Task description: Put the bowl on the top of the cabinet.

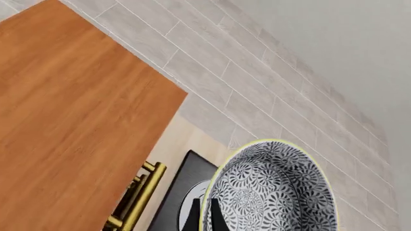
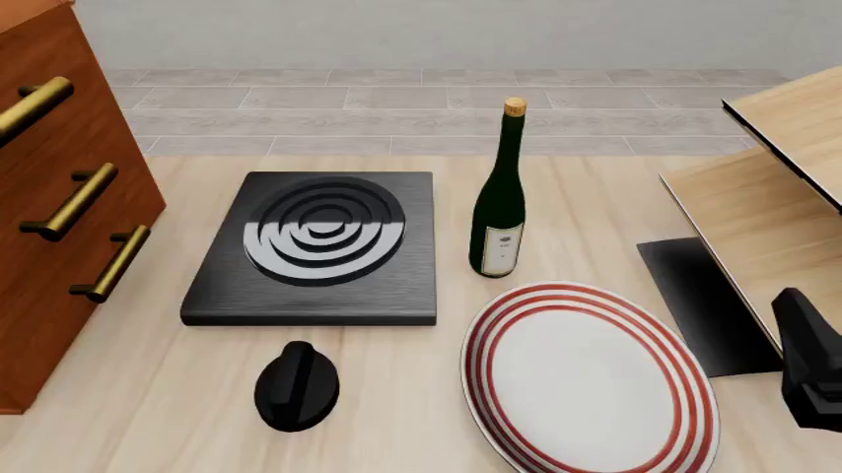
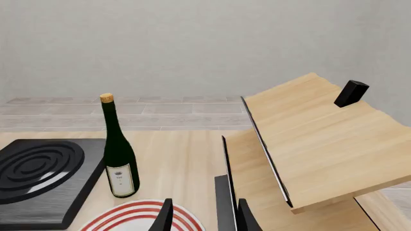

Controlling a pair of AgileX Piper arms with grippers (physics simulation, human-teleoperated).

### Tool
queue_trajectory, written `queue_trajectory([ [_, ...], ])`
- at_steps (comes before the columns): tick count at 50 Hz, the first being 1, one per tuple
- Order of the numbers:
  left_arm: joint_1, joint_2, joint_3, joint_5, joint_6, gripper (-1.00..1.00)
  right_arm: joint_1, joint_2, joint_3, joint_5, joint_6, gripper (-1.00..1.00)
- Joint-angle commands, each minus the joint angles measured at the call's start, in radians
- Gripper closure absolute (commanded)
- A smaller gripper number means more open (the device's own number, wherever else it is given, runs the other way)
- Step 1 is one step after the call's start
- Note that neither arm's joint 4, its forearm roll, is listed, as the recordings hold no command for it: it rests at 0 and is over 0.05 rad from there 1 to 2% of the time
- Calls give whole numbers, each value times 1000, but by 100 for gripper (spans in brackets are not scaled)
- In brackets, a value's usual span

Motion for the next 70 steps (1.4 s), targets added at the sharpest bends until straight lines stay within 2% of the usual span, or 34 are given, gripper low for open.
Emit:
queue_trajectory([
  [1, 91, -11, -81, 68, -8, 100, 1, -11, 0, 9, -1, -100],
  [10, 184, -26, -82, 114, -47, 100, 1, -14, 0, 11, 1, -100],
  [24, 245, -5, -148, 165, -63, 100, 1, -15, 0, 11, 3, -100],
  [35, 295, 1, -160, 176, -95, 100, 2, -13, 0, 9, 5, -100],
  [52, 377, -1, -143, 184, -130, 100, 2, -3, 0, -2, 5, -100],
  [70, 444, -6, -120, 173, -120, 100, 1, -16, 0, 11, 8, -100],
])
